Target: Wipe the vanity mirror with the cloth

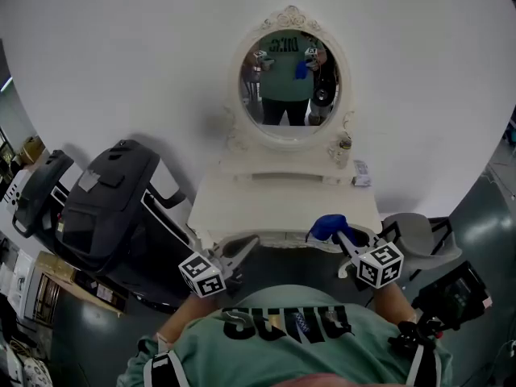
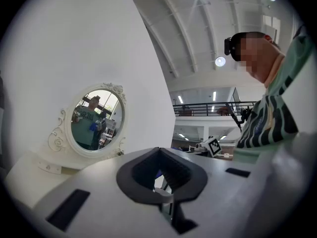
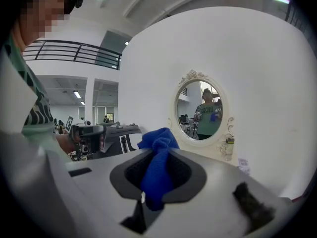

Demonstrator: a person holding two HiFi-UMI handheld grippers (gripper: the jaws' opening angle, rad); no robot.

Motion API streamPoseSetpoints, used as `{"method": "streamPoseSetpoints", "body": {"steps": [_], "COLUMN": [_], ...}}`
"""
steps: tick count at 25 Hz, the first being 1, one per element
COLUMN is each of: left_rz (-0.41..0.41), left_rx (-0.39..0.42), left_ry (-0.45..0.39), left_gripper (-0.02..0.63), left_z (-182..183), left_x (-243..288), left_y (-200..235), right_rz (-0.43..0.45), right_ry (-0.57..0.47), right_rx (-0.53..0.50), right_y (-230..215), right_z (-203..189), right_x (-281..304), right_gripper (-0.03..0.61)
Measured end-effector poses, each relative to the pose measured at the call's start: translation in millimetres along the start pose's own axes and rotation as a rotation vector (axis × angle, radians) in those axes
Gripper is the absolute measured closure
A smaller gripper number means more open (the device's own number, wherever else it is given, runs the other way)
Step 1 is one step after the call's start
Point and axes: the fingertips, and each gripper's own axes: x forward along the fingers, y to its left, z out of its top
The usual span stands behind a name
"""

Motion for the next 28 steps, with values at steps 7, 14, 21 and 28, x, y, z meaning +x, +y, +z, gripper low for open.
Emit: {"method": "streamPoseSetpoints", "body": {"steps": [7, 14, 21, 28], "left_rz": [0.006, -0.007, -0.009, -0.019], "left_rx": [-0.013, -0.016, -0.041, -0.040], "left_ry": [-0.009, -0.006, 0.016, 0.066], "left_gripper": [0.604, 0.604, 0.604, 0.604], "left_z": [-9.4, -22.3, -34.0, -39.4], "left_x": [10.0, 50.2, 96.3, 112.9], "left_y": [-2.8, -22.5, -43.3, -19.6], "right_rz": [0.035, 0.050, 0.060, 0.065], "right_ry": [-0.010, -0.003, 0.007, 0.032], "right_rx": [0.052, 0.033, 0.044, 0.098], "right_y": [-7.3, -36.9, -75.8, -98.3], "right_z": [-4.7, -11.4, -11.5, -24.6], "right_x": [-8.4, -34.6, -60.9, -29.1], "right_gripper": [0.528, 0.528, 0.528, 0.528]}}
